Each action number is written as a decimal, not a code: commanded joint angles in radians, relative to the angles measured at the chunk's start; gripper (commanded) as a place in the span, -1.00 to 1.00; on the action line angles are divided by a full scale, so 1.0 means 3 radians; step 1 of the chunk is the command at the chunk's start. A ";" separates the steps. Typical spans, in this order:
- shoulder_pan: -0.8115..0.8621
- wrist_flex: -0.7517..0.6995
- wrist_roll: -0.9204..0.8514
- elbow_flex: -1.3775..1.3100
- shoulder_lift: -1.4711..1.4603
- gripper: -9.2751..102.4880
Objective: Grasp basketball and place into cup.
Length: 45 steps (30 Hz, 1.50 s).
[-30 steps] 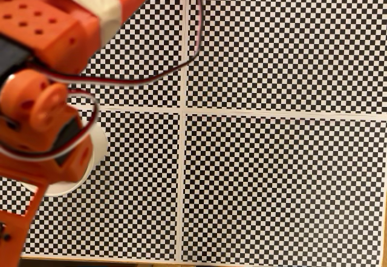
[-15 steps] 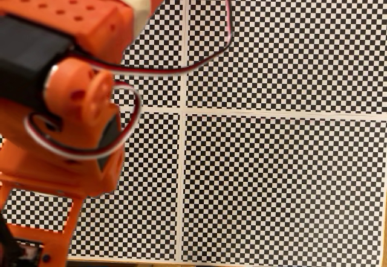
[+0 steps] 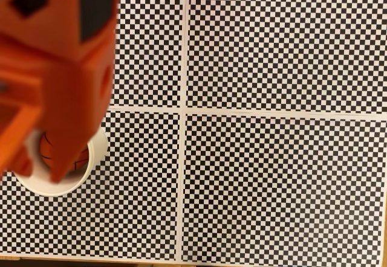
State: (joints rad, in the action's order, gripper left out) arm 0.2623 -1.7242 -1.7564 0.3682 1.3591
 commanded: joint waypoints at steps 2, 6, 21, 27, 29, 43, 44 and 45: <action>-0.0041 -0.0010 -0.0031 0.0225 0.0251 -0.84; -0.0046 -0.0010 -0.0061 0.0583 0.0414 -0.84; -0.0026 0.0036 -0.0128 0.2352 0.1478 -0.84; -0.0051 0.0000 -0.0205 0.2684 0.1887 -0.84; -0.0077 0.0020 -0.0210 0.2853 0.2071 -0.84; -0.0128 0.0941 -0.0261 0.4556 0.3513 -0.84; -0.0123 0.0997 -0.0281 0.4592 0.3513 -0.84; -0.0118 0.1084 -0.0291 0.4663 0.3538 -0.84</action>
State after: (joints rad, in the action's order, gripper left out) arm 0.2209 -1.4742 -1.8285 1.7196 2.3899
